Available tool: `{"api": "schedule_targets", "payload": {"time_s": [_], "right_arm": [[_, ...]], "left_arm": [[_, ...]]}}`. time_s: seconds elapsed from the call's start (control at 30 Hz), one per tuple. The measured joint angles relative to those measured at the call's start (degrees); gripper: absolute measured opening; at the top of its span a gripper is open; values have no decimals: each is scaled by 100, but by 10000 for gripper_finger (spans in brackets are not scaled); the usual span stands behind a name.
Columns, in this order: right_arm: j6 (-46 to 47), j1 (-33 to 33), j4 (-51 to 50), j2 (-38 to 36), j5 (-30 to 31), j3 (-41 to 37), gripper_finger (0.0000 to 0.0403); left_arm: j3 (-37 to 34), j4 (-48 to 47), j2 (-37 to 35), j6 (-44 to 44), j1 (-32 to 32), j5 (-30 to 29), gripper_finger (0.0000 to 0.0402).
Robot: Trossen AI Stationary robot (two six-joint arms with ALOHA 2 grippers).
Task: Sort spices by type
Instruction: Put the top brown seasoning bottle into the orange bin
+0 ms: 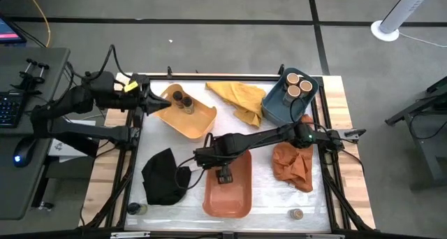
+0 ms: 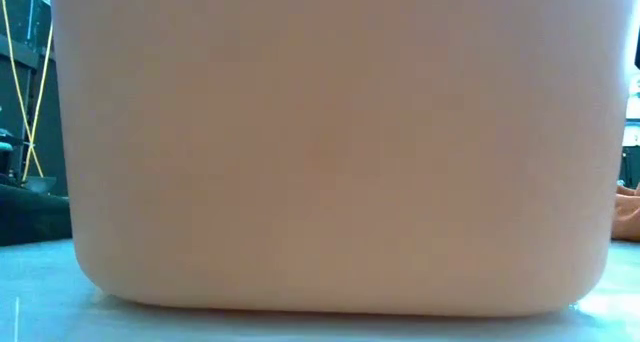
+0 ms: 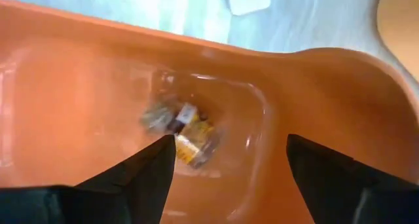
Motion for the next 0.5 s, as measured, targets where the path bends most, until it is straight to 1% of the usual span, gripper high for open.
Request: {"api": "schedule_targets", "payload": {"time_s": [0.07,0.17,0.23,0.3,0.33,0.4,0.47,0.5], "right_arm": [[-9,45,-53,-132,-83,4,285],[-38,148,-300,-231,-398,15,285],[-165,273,-557,-221,-431,12,285],[-520,436,-607,-158,-401,9,286],[-785,516,-550,-129,-291,9,286],[-1341,664,-374,-44,117,9,286],[-1751,726,-49,22,568,7,286],[-1869,714,115,32,651,7,286]], "left_arm": [[0,2,22,-173,-285,-253,0],[0,0,70,-297,-710,-595,0],[0,-3,137,-187,-997,-787,0],[0,-11,238,55,-1240,-1007,0],[0,-33,294,197,-1339,-1113,0],[0,-105,429,427,-1493,-1260,0],[-4,-149,546,479,-1606,-1300,0],[-4,-142,592,481,-1662,-1300,0]]}}
